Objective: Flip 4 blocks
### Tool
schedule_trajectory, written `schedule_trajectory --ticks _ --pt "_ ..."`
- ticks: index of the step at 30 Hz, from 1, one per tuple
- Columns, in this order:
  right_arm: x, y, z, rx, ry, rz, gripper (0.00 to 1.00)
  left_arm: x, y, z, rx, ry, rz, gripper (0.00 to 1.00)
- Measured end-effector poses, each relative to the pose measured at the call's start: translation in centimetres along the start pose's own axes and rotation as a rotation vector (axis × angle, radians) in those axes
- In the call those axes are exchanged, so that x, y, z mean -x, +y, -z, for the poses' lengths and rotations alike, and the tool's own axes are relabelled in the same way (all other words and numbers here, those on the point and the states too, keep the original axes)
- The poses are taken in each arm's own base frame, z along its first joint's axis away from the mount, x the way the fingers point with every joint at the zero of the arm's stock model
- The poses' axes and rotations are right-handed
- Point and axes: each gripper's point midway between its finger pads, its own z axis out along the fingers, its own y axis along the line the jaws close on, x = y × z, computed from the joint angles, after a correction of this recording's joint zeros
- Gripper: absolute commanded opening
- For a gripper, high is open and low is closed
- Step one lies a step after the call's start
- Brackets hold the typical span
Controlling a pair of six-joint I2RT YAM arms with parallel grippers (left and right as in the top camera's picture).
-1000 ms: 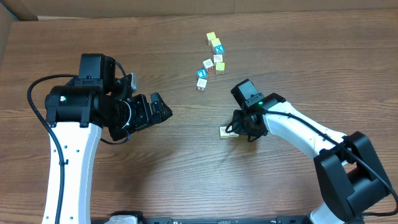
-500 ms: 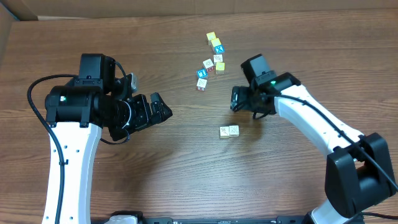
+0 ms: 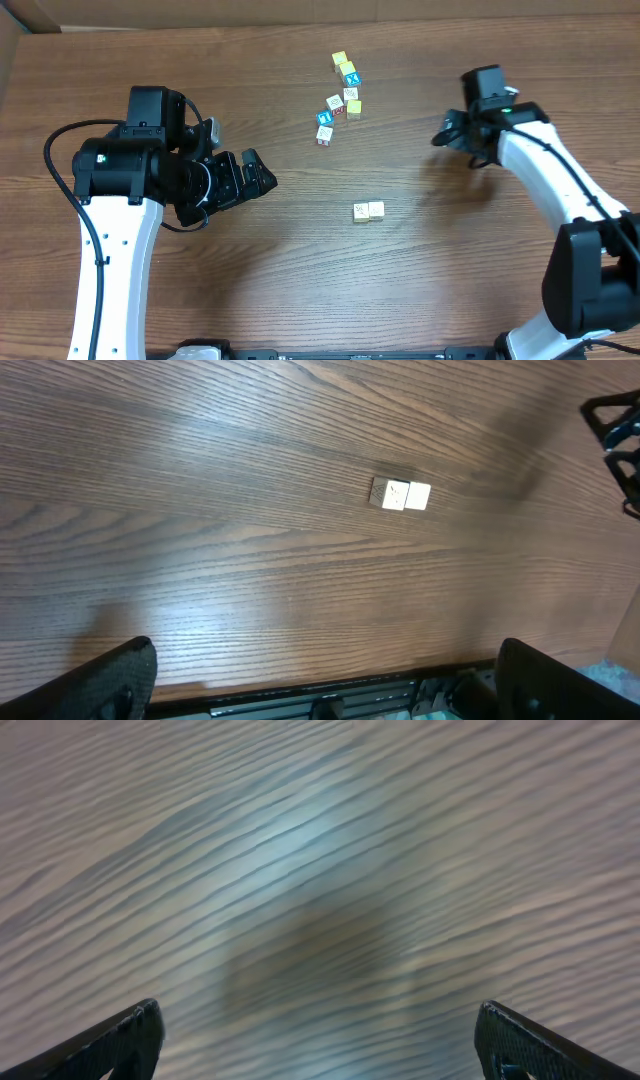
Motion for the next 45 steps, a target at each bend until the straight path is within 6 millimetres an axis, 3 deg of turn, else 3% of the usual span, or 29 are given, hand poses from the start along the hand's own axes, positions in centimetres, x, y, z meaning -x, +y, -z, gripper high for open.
schedule_trajectory --ticks 5,21,25,30,34,37,42,45 --pt "0.7 -1.6 -0.3 -0.025 -0.004 -0.035 1.0 0.0 0.0 0.0 0.0 0.0 0.0 1.0" --pt "0.7 -1.6 -0.3 -0.026 -0.004 -0.035 1.0 1.6 -0.7 0.0 -0.031 -0.061 0.059 1.0" --pt "0.7 -1.6 -0.3 -0.026 -0.004 -0.035 1.0 1.9 -1.1 0.0 -0.038 -0.073 0.073 0.88" --pt "0.7 -1.6 -0.3 -0.026 -0.004 -0.035 1.0 0.9 -1.8 -1.1 0.016 -0.045 0.069 0.86" --pt "0.7 -1.6 -0.3 -0.026 -0.004 -0.034 1.0 0.3 -2.3 -3.1 0.103 0.038 0.067 0.84" --pt "0.7 -1.6 -0.3 -0.026 -0.004 -0.034 1.0 1.7 -3.3 -4.5 0.169 0.093 0.052 0.83" --pt "0.7 -1.6 -0.3 -0.025 -0.005 -0.035 1.0 6.5 -5.7 -6.5 0.265 0.091 0.013 0.82" --pt "0.7 -1.6 -0.3 -0.026 -0.004 -0.035 1.0 9.6 -6.8 -9.0 0.273 0.06 -0.003 0.67"
